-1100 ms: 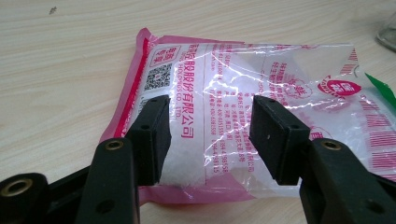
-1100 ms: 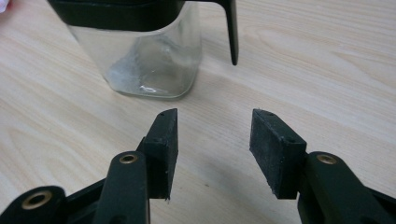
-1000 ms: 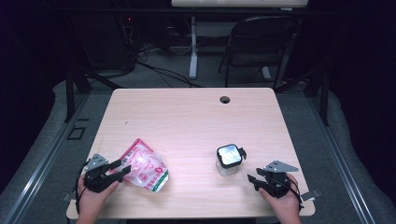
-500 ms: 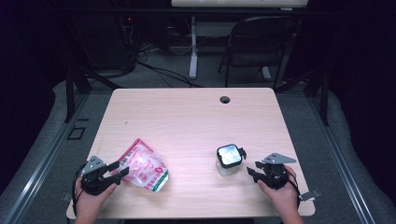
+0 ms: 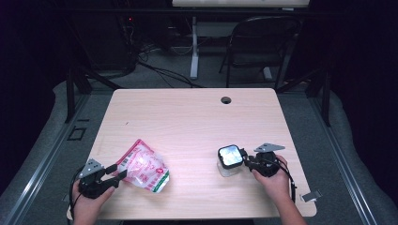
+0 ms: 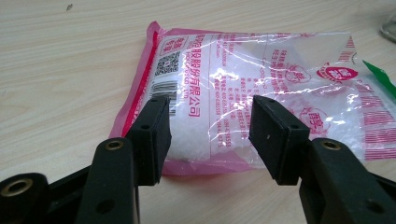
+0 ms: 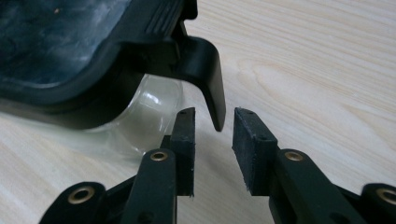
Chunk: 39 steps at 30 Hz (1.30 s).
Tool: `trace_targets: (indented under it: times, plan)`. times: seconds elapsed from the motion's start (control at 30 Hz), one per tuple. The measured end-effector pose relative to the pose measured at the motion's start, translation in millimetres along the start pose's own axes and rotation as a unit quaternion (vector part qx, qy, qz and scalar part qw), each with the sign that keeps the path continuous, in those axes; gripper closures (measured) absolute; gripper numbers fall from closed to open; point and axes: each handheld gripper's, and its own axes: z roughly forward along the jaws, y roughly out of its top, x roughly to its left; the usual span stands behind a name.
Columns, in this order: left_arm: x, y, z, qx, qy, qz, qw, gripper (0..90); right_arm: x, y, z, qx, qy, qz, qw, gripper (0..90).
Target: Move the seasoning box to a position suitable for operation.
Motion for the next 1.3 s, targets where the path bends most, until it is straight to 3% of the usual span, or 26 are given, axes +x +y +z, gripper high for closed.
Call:
trace_targets:
  times: [0.33,0.83,1.2,1.3]
  plan:
    - [1.2,-4.4,-5.5,-0.001,0.005,-0.007,1.0000,49.4,1.4,10.7,15.5,0.001,-0.006,-0.010,0.9999,74.5]
    - [1.2,-6.5,-9.0,-0.006,0.010,-0.009,0.9999,51.2,9.2,10.6,11.9,0.002,-0.017,-0.031,0.9994,78.1]
    - [-0.1,-5.1,-9.3,-0.012,0.010,-0.005,0.9999,51.2,41.0,12.8,9.7,0.018,-0.005,-0.071,0.9973,77.6]
    - [-0.2,-4.6,-9.1,-0.011,0.007,-0.006,0.9999,51.1,52.7,13.2,10.7,0.017,0.011,-0.071,0.9972,76.5]
